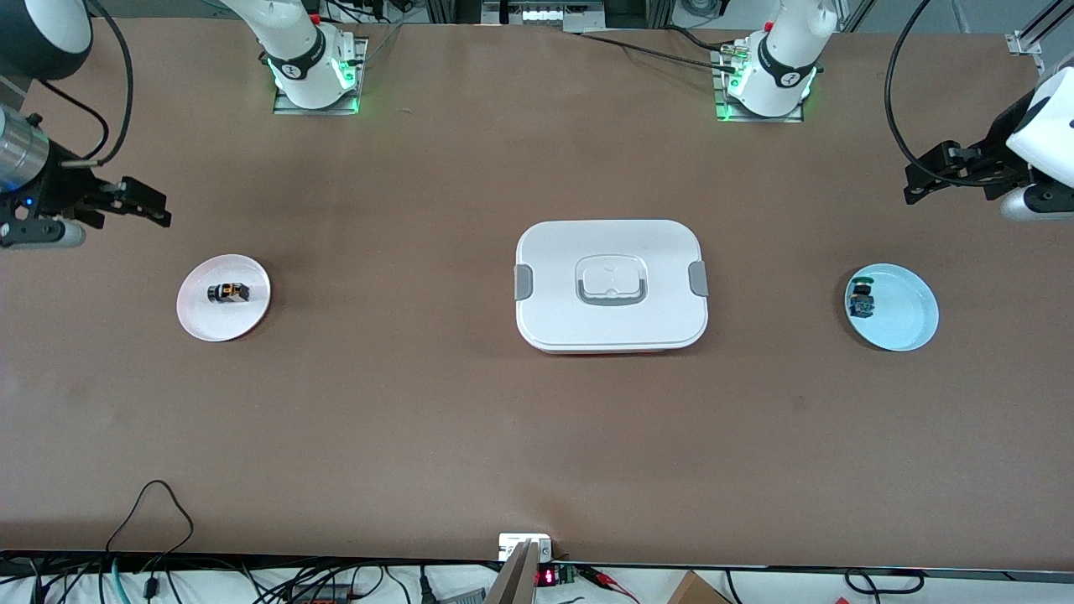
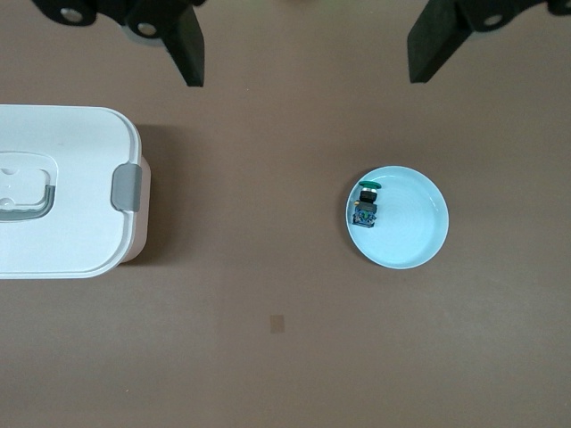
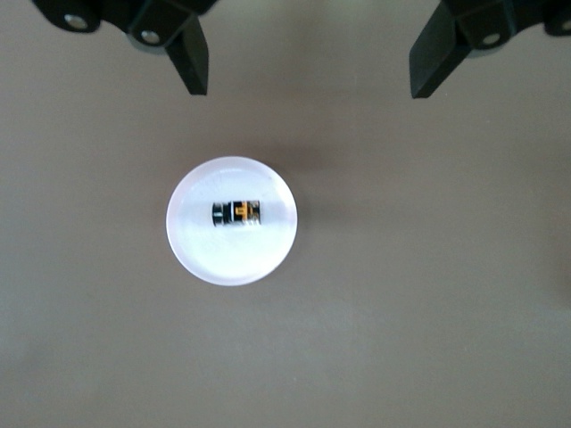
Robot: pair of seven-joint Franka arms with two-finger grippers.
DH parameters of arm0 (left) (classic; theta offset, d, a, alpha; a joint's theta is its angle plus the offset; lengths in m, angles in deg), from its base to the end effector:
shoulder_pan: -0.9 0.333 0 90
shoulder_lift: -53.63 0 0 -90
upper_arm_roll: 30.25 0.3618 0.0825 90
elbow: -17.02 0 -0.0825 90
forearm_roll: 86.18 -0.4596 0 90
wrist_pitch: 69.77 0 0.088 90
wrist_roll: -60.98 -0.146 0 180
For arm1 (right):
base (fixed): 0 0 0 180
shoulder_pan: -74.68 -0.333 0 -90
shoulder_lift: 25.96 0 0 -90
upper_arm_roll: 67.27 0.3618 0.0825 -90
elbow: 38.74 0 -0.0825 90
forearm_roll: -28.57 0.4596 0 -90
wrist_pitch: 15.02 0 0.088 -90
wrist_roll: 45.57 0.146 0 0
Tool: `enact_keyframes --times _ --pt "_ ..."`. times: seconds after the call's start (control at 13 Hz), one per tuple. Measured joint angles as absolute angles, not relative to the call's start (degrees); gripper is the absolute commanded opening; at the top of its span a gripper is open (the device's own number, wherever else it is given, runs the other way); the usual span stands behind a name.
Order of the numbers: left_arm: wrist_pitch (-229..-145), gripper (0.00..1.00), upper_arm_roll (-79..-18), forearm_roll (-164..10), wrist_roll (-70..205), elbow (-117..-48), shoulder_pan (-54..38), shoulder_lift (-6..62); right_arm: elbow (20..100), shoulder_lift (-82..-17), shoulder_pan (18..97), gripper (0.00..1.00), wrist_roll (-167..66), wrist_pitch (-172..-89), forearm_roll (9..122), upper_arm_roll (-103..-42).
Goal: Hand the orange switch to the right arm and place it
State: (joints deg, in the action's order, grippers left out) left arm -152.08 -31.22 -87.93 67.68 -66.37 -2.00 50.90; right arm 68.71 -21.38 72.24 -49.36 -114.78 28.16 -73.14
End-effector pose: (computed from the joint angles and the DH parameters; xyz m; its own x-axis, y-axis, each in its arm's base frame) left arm 0.6296 -0.0375 0.6524 0.9966 0.0535 -0.0625 0.0512 -0.9980 -0.0372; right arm 0.5986 -0.0382 0.5275 0.9985 0.0084 -0.0545 0.0081 -1.0000 -0.0048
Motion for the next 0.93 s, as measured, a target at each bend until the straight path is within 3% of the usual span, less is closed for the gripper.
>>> enact_keyframes --times 0.39,0.93 --pt "-152.1 1.00 -31.1 -87.9 67.7 -66.4 -1.9 50.9 65.8 -20.0 72.7 1.00 -49.4 -112.2 28.4 -72.7" --pt "-152.1 1.00 -31.0 -84.6 67.7 -66.4 0.1 50.6 52.2 -31.0 68.9 1.00 -46.9 -107.3 28.0 -72.5"
